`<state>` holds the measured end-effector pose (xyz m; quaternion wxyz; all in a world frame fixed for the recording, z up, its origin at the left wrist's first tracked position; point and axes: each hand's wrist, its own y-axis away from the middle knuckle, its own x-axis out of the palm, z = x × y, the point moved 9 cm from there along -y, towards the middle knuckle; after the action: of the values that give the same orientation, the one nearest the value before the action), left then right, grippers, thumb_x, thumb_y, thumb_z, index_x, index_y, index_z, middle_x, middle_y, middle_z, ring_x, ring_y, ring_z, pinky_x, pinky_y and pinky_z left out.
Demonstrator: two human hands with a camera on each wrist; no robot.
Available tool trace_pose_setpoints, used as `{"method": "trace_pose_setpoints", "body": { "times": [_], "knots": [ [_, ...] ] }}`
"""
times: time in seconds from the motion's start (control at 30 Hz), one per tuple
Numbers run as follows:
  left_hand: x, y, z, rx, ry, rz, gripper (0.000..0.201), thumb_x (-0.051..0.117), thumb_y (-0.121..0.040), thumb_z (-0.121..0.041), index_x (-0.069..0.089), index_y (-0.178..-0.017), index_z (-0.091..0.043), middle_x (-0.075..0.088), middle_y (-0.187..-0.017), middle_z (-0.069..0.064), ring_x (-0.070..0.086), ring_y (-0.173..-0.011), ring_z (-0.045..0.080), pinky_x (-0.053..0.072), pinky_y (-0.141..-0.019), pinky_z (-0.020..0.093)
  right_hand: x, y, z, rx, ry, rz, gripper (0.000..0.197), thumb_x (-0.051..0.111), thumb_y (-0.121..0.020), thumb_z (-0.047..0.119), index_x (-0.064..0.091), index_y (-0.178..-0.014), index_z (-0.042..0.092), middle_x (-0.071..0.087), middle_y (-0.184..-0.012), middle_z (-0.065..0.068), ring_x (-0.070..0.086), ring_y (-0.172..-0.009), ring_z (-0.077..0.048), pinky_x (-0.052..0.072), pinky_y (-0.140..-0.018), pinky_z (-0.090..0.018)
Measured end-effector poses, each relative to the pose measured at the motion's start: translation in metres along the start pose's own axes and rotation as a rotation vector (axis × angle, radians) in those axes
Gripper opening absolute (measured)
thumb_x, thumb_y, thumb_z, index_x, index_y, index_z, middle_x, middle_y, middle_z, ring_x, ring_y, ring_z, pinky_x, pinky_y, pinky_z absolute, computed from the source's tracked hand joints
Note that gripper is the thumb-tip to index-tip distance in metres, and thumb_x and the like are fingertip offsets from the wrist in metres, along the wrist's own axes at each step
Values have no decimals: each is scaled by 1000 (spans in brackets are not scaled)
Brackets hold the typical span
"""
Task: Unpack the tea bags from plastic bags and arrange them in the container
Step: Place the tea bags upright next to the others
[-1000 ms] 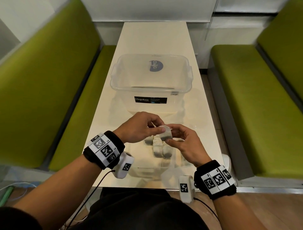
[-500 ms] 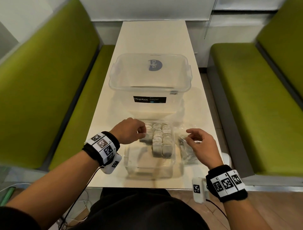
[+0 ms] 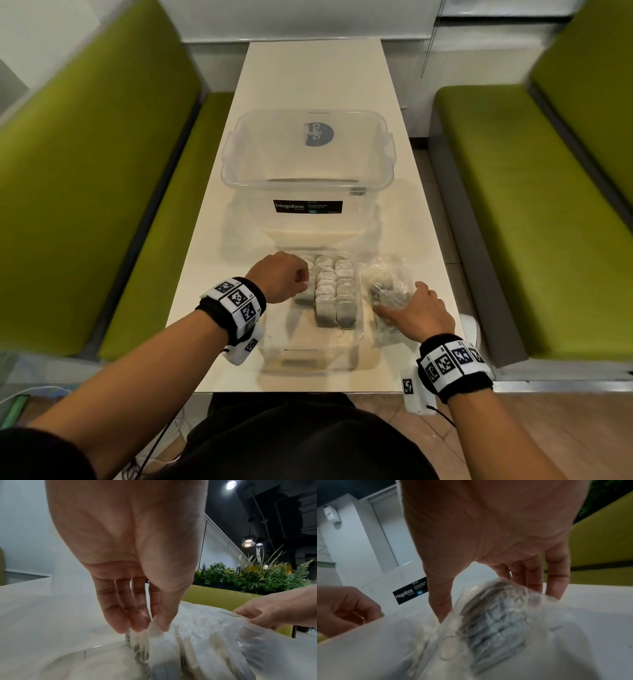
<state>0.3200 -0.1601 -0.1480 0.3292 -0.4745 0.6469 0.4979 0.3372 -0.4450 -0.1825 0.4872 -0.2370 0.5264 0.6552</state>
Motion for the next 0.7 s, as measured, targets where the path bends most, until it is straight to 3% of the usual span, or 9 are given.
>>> {"method": "trace_pose_setpoints", "body": {
  "times": [0.1, 0.2, 0.47, 0.53, 0.7],
  "knots": [
    [-2, -2, 2, -13, -16, -37, 10, 67, -92, -32, 72, -96, -24, 69, -97, -7, 63, -90, 17, 52, -77, 32, 8, -5, -4, 33, 17, 34, 87, 75, -70, 69, 50, -132, 14, 59, -133, -8, 58, -120, -31, 49, -99, -44],
    [-4, -4, 4, -30, -2, -70, 10, 67, -93, -32, 73, -96, -24, 64, -89, -9, 60, -83, 15, 45, -72, 29, 11, -7, -8, 46, -32, 65, 65, 76, -69, 60, 57, -114, 17, 65, -116, -5, 64, -103, -28, 53, -92, -44],
    [-3, -6, 4, -43, 74, -64, 11, 71, -93, -31, 74, -96, -21, 72, -94, -3, 63, -85, 18, 50, -78, 31, 5, -3, -17, 25, -214, 50, 53, 78, -74, 35, 51, -116, 19, 66, -113, -5, 64, -100, -30, 54, -89, -45],
    [-3, -6, 5, -54, 72, -64, 11, 72, -93, -31, 73, -97, -21, 73, -97, -2, 64, -86, 18, 50, -79, 31, 0, -3, -18, -1, -270, 7, 48, 81, -75, 35, 50, -109, 21, 68, -103, -5, 65, -91, -29, 55, -83, -42],
    [-7, -4, 7, -73, 74, -87, 18, 72, -92, -35, 72, -104, -21, 73, -99, -2, 64, -88, 19, 45, -76, 29, -12, 4, -13, -92, -432, -85, 58, 91, -72, 40, 51, -111, 25, 70, -96, 2, 69, -86, -23, 57, -77, -40]
  ]
}}
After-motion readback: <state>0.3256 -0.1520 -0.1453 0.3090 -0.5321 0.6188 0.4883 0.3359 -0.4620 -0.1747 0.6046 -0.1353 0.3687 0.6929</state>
